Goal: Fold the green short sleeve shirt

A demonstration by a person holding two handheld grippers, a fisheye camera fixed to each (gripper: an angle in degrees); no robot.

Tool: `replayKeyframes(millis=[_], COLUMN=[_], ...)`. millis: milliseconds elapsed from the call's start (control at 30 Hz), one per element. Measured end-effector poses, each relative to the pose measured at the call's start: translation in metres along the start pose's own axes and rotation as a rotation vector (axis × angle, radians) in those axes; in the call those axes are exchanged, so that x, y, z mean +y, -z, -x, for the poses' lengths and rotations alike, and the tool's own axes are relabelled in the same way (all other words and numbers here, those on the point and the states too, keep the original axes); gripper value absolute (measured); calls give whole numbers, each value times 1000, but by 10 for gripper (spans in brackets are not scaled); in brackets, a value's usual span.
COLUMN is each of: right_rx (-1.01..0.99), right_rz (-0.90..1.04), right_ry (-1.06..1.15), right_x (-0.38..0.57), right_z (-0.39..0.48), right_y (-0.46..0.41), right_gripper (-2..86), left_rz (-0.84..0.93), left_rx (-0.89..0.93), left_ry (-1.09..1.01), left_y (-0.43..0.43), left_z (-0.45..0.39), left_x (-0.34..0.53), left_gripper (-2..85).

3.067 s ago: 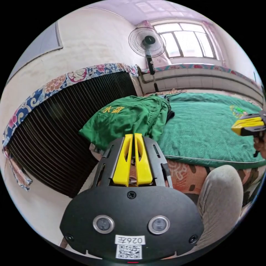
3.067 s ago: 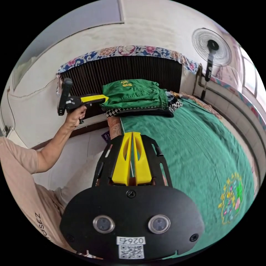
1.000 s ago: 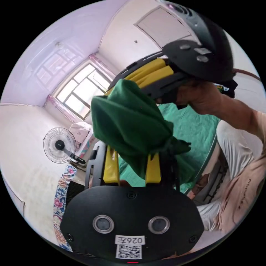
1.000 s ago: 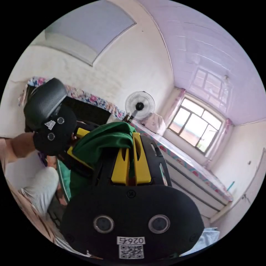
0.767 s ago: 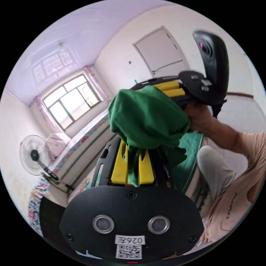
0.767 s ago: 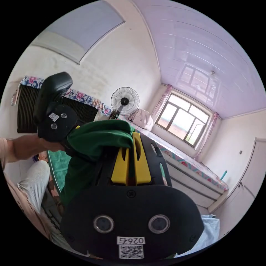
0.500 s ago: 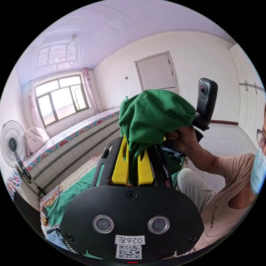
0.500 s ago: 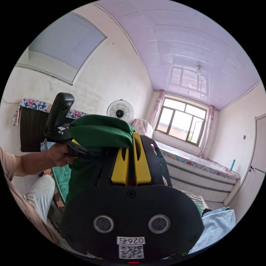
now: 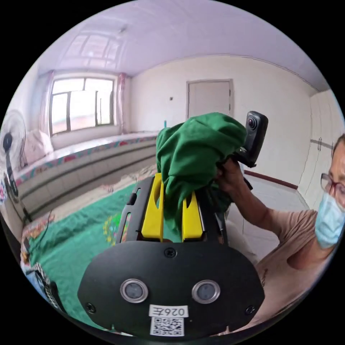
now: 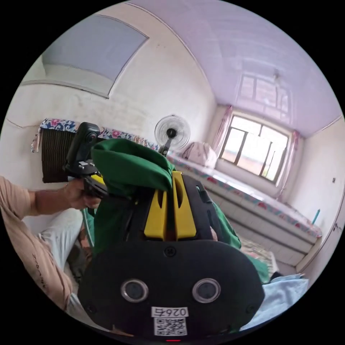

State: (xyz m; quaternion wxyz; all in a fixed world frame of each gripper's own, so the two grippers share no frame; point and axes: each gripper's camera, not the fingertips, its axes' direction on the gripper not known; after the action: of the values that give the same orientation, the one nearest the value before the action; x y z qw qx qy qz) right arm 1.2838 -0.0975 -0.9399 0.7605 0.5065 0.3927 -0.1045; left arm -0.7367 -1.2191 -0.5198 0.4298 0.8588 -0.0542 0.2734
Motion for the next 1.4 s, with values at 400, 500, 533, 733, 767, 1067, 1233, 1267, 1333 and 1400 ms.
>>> replayKeyframes(millis=[400, 500, 533, 733, 767, 1067, 1233, 1267, 1333, 1400], right_rx=[-431, -442, -447, -444, -401, -328, -294, -282, -241, -206], right_rz=[380, 413, 421, 518, 515, 537, 494, 463, 374, 275], right_ry=[-407, -326, -306, 174, 292, 433, 548, 572, 569, 497], right_x=[178, 156, 150, 87, 78, 22, 8, 5, 1, -9], right_z=[239, 318, 335, 550, 593, 751, 799, 803, 799, 774], right_y=[-198, -214, -216, -222, -214, -182, -144, -130, -107, -74], right_gripper=[-13, -13, -13, -14, -14, -13, -13, -13, -12, -11], left_rz=[188, 106, 116, 402, 432, 1036, 1006, 935, 795, 591], left_rx=[-14, -97, -105, -32, 27, 196, 157, 186, 212, 223], left_ry=[307, 374, 363, 144, 122, -4, -33, 52, 223, 438], left_y=[86, 112, 109, -30, -63, -291, -252, -224, -167, -76], left_z=[9, -6, -13, -104, -121, -258, -299, -287, -256, -210], left_x=[263, 275, 271, 204, 195, 208, 231, 231, 232, 246], left_gripper=[-3, 24, 42, 150, 155, 105, 12, 7, 2, 0])
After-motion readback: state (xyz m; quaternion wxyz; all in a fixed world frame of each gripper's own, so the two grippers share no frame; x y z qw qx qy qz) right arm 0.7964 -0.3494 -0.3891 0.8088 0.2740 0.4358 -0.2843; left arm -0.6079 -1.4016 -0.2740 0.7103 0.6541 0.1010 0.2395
